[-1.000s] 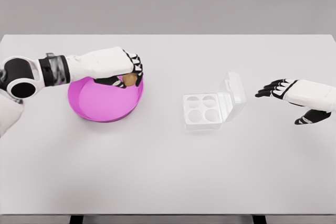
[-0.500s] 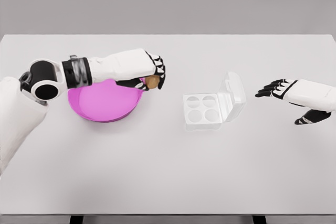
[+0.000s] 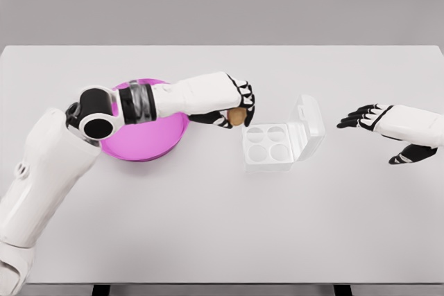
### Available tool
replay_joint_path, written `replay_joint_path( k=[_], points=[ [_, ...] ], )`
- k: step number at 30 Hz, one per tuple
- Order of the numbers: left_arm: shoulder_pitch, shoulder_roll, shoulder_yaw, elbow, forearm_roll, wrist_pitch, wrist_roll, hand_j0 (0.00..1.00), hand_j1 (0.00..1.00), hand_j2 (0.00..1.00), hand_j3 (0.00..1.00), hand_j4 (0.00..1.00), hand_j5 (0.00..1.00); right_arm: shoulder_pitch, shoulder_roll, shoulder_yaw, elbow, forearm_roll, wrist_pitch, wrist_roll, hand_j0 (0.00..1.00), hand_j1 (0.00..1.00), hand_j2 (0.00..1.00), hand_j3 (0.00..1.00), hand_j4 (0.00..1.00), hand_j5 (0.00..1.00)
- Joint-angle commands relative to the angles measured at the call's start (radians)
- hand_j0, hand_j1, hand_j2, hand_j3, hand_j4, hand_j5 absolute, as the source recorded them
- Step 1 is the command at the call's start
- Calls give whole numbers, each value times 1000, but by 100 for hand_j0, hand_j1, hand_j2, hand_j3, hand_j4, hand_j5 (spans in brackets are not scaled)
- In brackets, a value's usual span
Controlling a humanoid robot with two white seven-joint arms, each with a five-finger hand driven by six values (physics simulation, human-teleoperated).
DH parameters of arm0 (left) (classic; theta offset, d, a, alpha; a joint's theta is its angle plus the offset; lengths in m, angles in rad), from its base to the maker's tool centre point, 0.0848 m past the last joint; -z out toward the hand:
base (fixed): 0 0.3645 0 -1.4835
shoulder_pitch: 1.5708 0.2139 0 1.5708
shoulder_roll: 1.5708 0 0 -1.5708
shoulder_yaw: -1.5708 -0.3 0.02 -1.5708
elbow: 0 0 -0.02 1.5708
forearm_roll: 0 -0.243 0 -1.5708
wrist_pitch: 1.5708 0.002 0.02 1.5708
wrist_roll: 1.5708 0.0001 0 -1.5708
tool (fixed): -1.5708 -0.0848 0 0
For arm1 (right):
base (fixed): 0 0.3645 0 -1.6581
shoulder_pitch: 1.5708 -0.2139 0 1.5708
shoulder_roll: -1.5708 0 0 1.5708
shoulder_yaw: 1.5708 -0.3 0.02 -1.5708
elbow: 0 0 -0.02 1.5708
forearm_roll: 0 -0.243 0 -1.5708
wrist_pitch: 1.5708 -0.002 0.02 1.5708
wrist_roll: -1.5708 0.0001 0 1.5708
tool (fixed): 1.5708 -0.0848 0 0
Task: Pack egg into the box and close the box lid
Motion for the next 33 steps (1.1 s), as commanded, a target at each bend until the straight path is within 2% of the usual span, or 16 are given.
replay_joint_path(
  k=[1, 12, 18, 21, 33],
  points=[
    [0, -27, -1, 4, 6, 3, 1, 37, 37, 37, 37, 37, 37, 0, -1, 0, 1, -6, 3, 0, 100, 100, 100, 100, 100, 100],
    [35, -89, -2, 42, 6, 3, 1, 37, 37, 37, 37, 37, 37, 0, -1, 0, -1, -6, 3, 0, 100, 100, 100, 100, 100, 100],
    [35, -118, -2, 82, 4, 3, 1, 37, 37, 37, 37, 37, 37, 0, -1, 0, -1, -6, 3, 0, 100, 100, 100, 100, 100, 100],
    [35, -145, -4, 137, -3, 3, 1, 37, 37, 37, 37, 37, 37, 0, -1, 0, -1, -6, 3, 0, 100, 100, 100, 100, 100, 100],
    [34, -181, -4, 185, -3, 3, 1, 39, 39, 39, 39, 39, 39, 0, -1, 0, -1, -6, 3, 0, 100, 100, 100, 100, 100, 100]
  ],
)
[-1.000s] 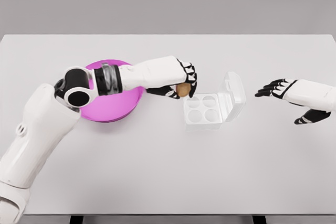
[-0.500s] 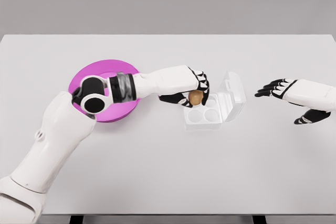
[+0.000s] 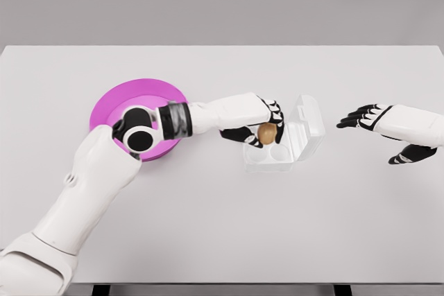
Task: Pack egg into the box and close the box lid
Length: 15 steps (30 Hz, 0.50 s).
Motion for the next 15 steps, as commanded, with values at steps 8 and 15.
replay_joint_path(
  k=[8, 15],
  points=[
    [-5, -18, 1, 50, 8, 3, 1, 40, 40, 40, 40, 40, 40, 0, -1, 0, 0, -7, 3, 0, 100, 100, 100, 100, 100, 100],
    [-5, -23, 7, 53, 9, 3, 1, 63, 63, 63, 63, 63, 63, 0, 20, 0, -2, -6, 3, 0, 100, 100, 100, 100, 100, 100]
  ],
)
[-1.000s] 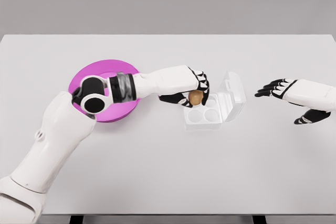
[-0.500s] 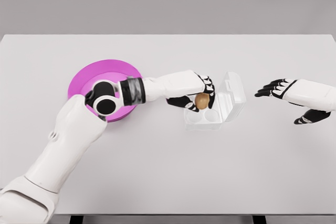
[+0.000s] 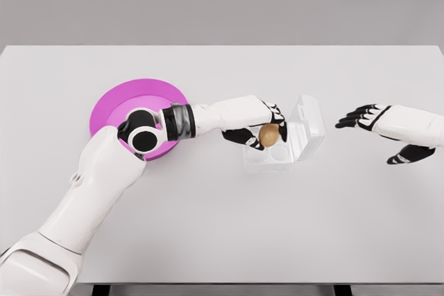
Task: Pack egg into the box and close the box lid
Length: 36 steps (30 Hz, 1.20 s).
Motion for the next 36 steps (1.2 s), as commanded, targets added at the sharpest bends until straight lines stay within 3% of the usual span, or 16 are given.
replay_joint_path(
  k=[1, 28, 33, 36],
  points=[
    [-2, -1, 3, 0, 8, 3, 1, 63, 63, 63, 63, 63, 63, -2, 9, 0, -3, -6, 3, 0, 100, 100, 100, 100, 100, 100],
    [2, 8, 20, -6, 14, 3, 1, 78, 78, 78, 78, 78, 78, 0, 15, 6, -32, -6, 3, 0, 100, 100, 100, 100, 100, 100],
    [2, 44, 70, -18, 25, 3, 1, 91, 91, 91, 91, 91, 91, 0, 15, 8, -39, -6, 3, 0, 100, 100, 100, 100, 100, 100],
    [6, 88, 112, -86, 45, 3, 1, 99, 99, 99, 99, 99, 99, 0, 24, 14, -62, -6, 3, 0, 100, 100, 100, 100, 100, 100]
  ],
)
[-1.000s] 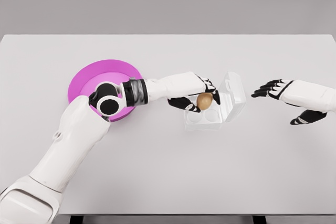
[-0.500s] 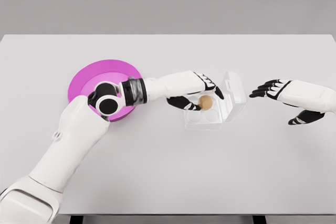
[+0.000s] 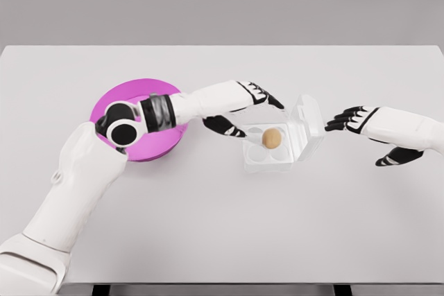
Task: Pack egg into the box and close the box lid
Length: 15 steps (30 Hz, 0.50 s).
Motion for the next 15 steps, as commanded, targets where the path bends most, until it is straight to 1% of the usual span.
replay_joint_path(
  k=[1, 4, 6, 8, 9, 10, 11, 12, 13, 15],
  points=[
    [0, 57, 29, -51, 50, 3, 1, 99, 99, 99, 99, 99, 99, 0, 3, 3, -16, -7, 3, 0, 100, 100, 100, 100, 100, 100],
    [-2, 149, 29, -101, 144, 3, 1, 100, 100, 100, 100, 100, 100, 0, 3, 16, -27, -7, 3, 0, 100, 100, 100, 100, 100, 100],
    [0, 232, 27, -136, 219, 3, 1, 100, 100, 100, 100, 100, 100, 0, 4, 22, -47, -7, 3, 0, 100, 100, 100, 100, 100, 100],
    [3, 321, 27, -179, 297, 3, 1, 100, 100, 100, 100, 100, 100, 0, 4, 23, -50, -7, 3, 0, 100, 100, 100, 100, 100, 100],
    [11, 372, 29, -187, 343, 3, 1, 100, 100, 100, 100, 100, 100, 0, 4, 25, -62, -7, 3, 0, 100, 100, 100, 100, 100, 100],
    [11, 398, 27, -188, 369, 3, 1, 100, 100, 100, 100, 100, 100, 0, 4, 26, -70, -8, 3, 0, 100, 100, 100, 100, 100, 100],
    [11, 458, 29, -188, 421, 3, 1, 100, 100, 100, 100, 100, 100, 0, 21, 32, -84, -7, 3, 0, 100, 100, 100, 100, 100, 100],
    [18, 502, 30, -188, 453, 3, 1, 100, 100, 100, 100, 100, 100, 0, 26, 34, -90, -8, 3, 0, 100, 100, 100, 100, 100, 100],
    [25, 540, 33, -187, 481, 3, 1, 100, 100, 100, 100, 100, 100, 0, 26, 34, -89, -8, 3, 0, 100, 100, 100, 100, 100, 100],
    [40, 583, 55, -182, 495, 3, 1, 100, 100, 100, 100, 100, 100, 0, 35, 34, -90, -8, 3, 0, 100, 100, 100, 100, 100, 100]
  ],
)
